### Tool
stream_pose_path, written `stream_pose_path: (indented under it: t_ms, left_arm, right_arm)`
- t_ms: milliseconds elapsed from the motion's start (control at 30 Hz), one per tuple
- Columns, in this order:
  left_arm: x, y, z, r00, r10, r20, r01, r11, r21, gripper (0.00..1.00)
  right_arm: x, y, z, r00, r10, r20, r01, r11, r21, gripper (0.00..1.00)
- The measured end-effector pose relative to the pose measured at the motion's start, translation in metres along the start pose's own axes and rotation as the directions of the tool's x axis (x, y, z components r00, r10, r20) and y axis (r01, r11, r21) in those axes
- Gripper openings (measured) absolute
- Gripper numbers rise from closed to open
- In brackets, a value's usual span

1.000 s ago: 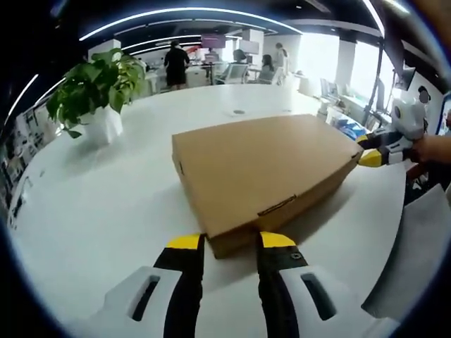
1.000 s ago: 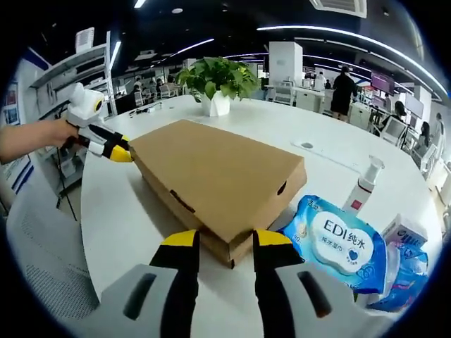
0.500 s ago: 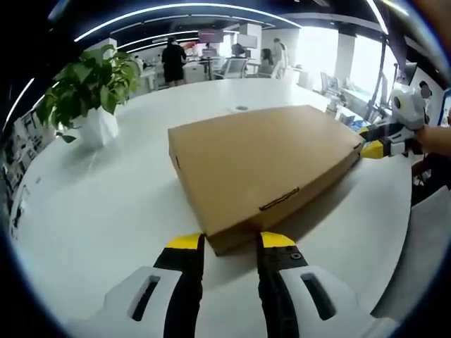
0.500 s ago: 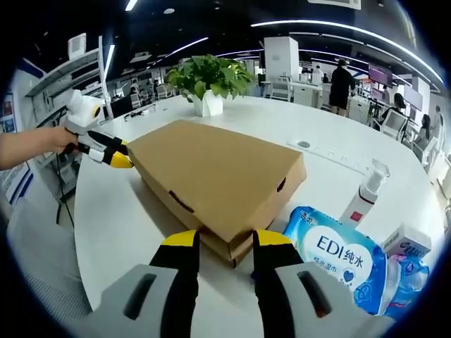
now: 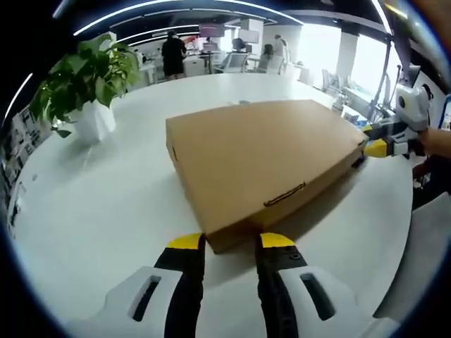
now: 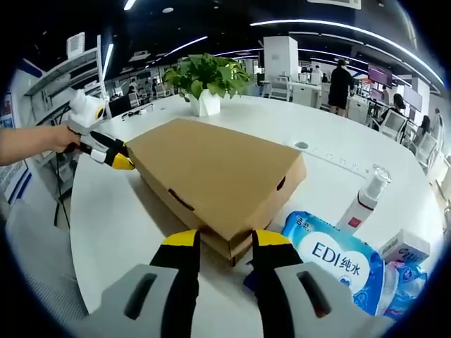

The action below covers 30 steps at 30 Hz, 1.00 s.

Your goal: Operate the shoe box by opening the lid, removing the specified soft item, and placing it in the target area until the item is outside and the box remains undamaged.

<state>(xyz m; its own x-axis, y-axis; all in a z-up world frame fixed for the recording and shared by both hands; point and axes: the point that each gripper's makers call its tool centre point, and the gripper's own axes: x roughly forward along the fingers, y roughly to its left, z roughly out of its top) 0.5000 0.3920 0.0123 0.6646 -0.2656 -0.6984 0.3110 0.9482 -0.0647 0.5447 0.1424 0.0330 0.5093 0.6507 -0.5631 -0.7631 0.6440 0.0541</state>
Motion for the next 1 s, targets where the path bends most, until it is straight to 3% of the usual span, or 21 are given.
stream_pose_path:
  t_ms: [200,500,800,1000]
  left_arm:
    - [-0.006,0.0,-0.003,1.0,0.005,0.012,-0.005,1.0,-0.002,0.29]
    - [-0.025,-0.007,-0.007,0.999,0.014,0.049,-0.014,1.0,-0.009,0.36]
    - [-0.058,-0.022,0.0,0.991,0.007,0.132,-0.011,1.0,0.027,0.42]
    - [-0.082,-0.034,0.003,0.983,0.001,0.186,-0.011,0.998,0.055,0.53]
  right_arm:
    - [-0.008,0.001,-0.005,1.0,-0.006,-0.001,0.006,0.999,-0.047,0.3]
    - [-0.039,-0.003,-0.007,0.999,-0.042,0.031,0.044,0.997,-0.069,0.35]
    - [-0.076,-0.005,-0.011,0.995,-0.082,0.064,0.087,0.993,-0.075,0.44]
    - [-0.102,-0.008,-0.022,0.991,-0.117,0.07,0.121,0.99,-0.065,0.48]
